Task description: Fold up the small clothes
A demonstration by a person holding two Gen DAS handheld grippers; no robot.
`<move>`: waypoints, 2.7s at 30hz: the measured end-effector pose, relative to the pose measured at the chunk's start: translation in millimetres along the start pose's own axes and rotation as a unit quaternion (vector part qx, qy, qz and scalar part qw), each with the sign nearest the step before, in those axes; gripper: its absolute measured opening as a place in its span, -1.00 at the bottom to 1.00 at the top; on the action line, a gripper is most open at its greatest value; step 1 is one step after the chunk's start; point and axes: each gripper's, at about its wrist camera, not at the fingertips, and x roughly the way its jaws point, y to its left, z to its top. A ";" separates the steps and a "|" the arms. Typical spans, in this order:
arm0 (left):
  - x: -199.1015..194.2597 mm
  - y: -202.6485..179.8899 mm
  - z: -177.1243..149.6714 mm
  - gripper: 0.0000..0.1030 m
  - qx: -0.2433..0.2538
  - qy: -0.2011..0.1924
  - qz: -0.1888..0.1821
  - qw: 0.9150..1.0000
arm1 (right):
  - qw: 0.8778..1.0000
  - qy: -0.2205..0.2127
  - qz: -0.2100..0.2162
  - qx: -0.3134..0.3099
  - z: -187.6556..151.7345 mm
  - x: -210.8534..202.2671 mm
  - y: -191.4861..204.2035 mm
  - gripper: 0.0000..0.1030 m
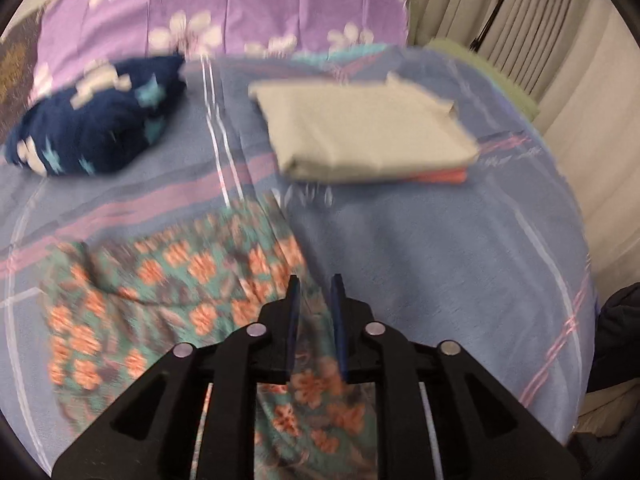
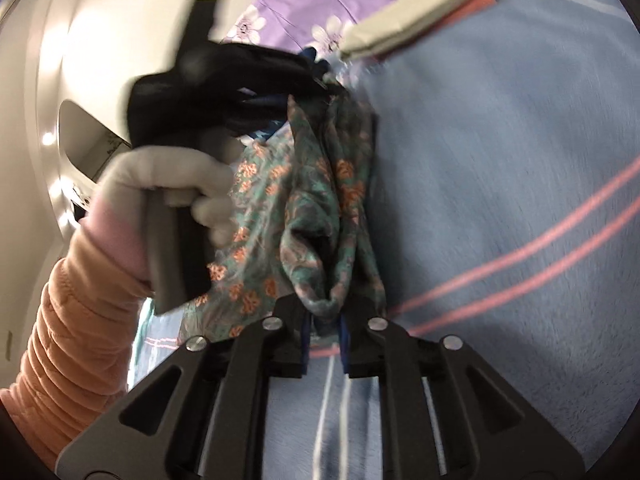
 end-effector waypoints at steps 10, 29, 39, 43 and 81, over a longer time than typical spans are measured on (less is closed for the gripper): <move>-131.6 30.4 -91.0 0.03 0.080 -0.088 0.055 0.991 | 1.000 0.013 0.023 0.010 0.5 -6.0 -6.3 -0.68; -124.9 41.4 -227.0 0.09 0.081 -0.028 0.120 0.989 | 1.000 0.020 -0.004 0.006 6.3 4.9 -4.8 -0.68; -114.1 42.7 -245.0 0.27 0.150 -0.038 0.291 0.944 | 1.000 0.009 -0.019 0.023 4.7 5.3 -13.0 -0.84; -121.0 52.4 -243.5 0.24 0.108 -0.036 0.266 0.957 | 0.999 0.008 -0.017 0.027 3.0 4.2 -15.2 -0.85; -126.0 45.7 -226.2 -0.57 0.004 -0.056 -0.031 0.998 | 0.993 0.034 -0.099 -0.046 16.8 3.4 12.5 -0.93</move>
